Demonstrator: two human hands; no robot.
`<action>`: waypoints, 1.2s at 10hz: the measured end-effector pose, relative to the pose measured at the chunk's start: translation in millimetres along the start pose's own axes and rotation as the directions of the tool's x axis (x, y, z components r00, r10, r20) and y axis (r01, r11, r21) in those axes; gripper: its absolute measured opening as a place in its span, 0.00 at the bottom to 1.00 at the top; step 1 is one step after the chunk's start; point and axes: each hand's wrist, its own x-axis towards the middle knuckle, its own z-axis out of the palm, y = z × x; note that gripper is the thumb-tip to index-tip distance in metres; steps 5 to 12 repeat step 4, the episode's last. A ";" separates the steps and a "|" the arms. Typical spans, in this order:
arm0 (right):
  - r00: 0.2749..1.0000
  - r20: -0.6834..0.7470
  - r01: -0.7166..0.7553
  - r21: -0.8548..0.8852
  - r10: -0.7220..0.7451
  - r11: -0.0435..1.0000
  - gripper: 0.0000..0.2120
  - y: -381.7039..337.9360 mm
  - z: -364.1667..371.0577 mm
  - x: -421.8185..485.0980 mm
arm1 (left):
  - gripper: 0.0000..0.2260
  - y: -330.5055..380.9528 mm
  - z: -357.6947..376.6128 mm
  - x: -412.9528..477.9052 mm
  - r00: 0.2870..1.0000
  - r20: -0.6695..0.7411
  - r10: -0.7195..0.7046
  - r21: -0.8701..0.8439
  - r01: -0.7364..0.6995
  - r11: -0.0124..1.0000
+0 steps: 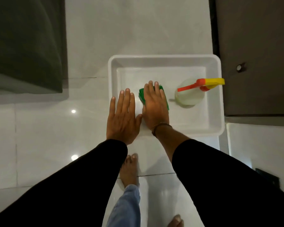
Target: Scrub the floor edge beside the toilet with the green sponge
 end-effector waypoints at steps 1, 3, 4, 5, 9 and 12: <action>0.999 0.023 0.029 -0.108 -0.026 0.994 0.34 4.5 12.1 -2.6 | 0.35 -2.2 7.0 0.0 0.999 -0.045 0.008 0.000 -0.008 1.000; 0.994 0.108 0.038 -0.111 -0.026 0.993 0.35 0.6 -2.4 -2.9 | 0.33 2.3 -5.0 -2.6 0.999 -0.045 -0.003 -0.010 0.002 1.000; 0.995 0.091 0.042 -0.084 -0.034 0.996 0.39 2.3 -19.0 -18.3 | 0.32 8.0 -21.4 -14.0 0.997 -0.066 -0.037 -0.035 0.035 0.999; 0.995 0.091 0.042 -0.084 -0.034 0.996 0.39 2.3 -19.0 -18.3 | 0.32 8.0 -21.4 -14.0 0.997 -0.066 -0.037 -0.035 0.035 0.999; 0.995 0.091 0.042 -0.084 -0.034 0.996 0.39 2.3 -19.0 -18.3 | 0.32 8.0 -21.4 -14.0 0.997 -0.066 -0.037 -0.035 0.035 0.999; 0.995 0.091 0.042 -0.084 -0.034 0.996 0.39 2.3 -19.0 -18.3 | 0.32 8.0 -21.4 -14.0 0.997 -0.066 -0.037 -0.035 0.035 0.999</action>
